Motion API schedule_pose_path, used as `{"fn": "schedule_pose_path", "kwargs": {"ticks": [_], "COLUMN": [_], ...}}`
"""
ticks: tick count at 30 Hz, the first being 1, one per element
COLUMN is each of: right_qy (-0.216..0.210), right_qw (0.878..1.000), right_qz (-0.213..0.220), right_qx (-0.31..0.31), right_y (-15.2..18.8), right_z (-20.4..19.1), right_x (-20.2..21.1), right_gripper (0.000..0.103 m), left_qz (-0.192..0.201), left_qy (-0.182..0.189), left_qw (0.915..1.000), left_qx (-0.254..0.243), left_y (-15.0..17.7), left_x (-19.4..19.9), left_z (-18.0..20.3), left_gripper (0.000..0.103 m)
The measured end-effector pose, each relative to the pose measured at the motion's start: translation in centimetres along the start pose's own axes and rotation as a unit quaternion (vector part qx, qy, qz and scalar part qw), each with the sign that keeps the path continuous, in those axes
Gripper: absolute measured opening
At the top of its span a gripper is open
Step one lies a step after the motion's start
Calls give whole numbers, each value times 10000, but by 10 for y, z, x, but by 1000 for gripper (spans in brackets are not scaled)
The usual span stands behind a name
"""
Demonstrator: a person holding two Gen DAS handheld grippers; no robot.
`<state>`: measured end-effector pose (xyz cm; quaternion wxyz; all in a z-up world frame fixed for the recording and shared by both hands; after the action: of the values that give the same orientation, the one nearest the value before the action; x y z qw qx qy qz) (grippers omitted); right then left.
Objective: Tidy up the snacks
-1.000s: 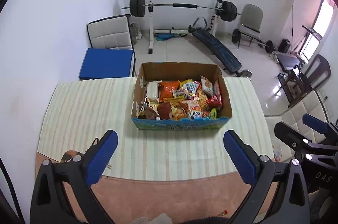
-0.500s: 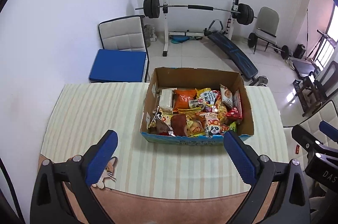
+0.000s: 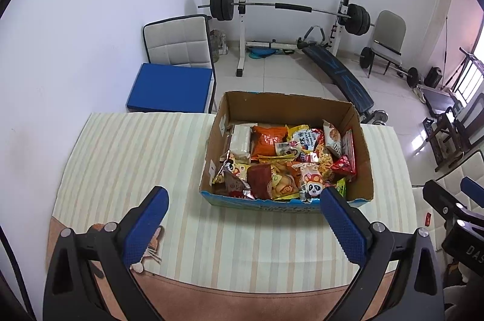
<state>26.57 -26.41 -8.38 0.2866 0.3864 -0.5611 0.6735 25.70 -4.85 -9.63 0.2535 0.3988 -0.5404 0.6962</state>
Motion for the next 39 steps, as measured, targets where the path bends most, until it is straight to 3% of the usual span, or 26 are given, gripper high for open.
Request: {"fn": "schedule_pose_path", "kwargs": {"ticks": [12, 39], "right_qy": [-12, 36], "right_qw": [9999, 9999], "right_qz": [-148, -93], "right_qx": [10, 29], "right_y": [13, 16], "right_z": [-1, 2], "right_x": [-17, -11], "right_gripper": [101, 101], "left_qz": [-3, 54], "left_qy": [-12, 138], "left_qw": [9999, 9996], "left_qx": [-139, -220], "left_y": [5, 9], "left_x": [-6, 3], "left_z": [6, 15], "left_gripper": [103, 103]}}
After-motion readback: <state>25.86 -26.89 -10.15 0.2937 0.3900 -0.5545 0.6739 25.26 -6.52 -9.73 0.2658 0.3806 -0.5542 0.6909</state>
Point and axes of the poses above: each gripper's, at about its wrist camera, not at the fingertips, and x roughly against the way its jaws point, z to its right, y to its underside, the point moved 10 cm from there along -x, roughly the way its jaws point, and after that the axes turned 13 degrees about x, right-handed, at the moved point
